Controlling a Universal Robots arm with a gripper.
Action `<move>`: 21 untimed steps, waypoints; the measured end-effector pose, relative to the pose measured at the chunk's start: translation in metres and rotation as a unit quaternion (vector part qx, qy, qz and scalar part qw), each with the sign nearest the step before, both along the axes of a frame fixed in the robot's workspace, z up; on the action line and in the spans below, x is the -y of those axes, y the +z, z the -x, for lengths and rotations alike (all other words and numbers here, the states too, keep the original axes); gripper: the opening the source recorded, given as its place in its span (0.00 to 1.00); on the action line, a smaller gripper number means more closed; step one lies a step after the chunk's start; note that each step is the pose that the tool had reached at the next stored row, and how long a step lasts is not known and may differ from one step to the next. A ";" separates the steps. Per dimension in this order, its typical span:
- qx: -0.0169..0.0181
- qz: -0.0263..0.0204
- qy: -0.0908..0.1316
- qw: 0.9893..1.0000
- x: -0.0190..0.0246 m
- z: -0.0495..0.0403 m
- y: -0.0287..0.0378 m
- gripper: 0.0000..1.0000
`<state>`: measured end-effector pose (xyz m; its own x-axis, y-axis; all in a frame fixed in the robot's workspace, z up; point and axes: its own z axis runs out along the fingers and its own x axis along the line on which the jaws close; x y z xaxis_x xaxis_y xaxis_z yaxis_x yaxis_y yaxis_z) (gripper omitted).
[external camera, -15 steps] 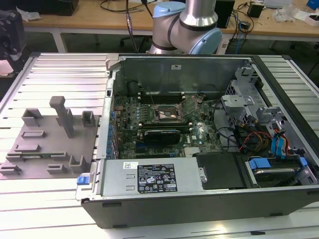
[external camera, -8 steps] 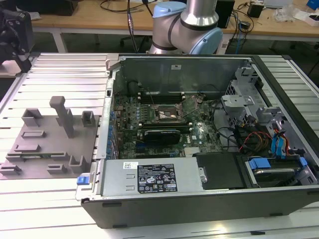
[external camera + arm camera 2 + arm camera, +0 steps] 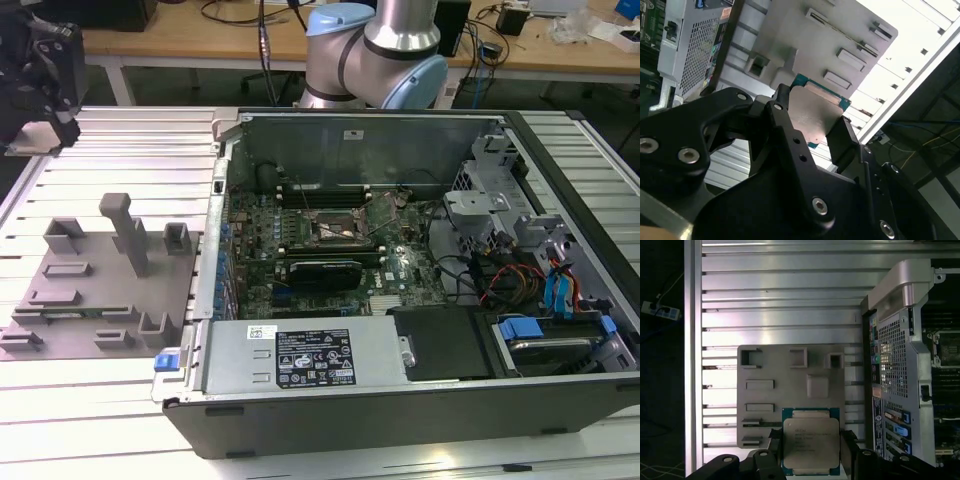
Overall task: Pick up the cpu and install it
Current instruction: 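Pick up the cpu and move it towards the insertion slot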
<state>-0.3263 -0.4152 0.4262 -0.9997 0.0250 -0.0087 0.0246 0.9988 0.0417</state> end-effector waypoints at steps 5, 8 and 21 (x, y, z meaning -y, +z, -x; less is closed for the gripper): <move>0.000 0.000 0.000 1.000 0.0008 -0.0133 0.0000 0.54; 0.000 0.000 0.000 1.000 0.0014 -0.0247 0.0000 0.54; -0.001 0.000 0.000 1.000 0.0030 -0.0697 0.0000 0.54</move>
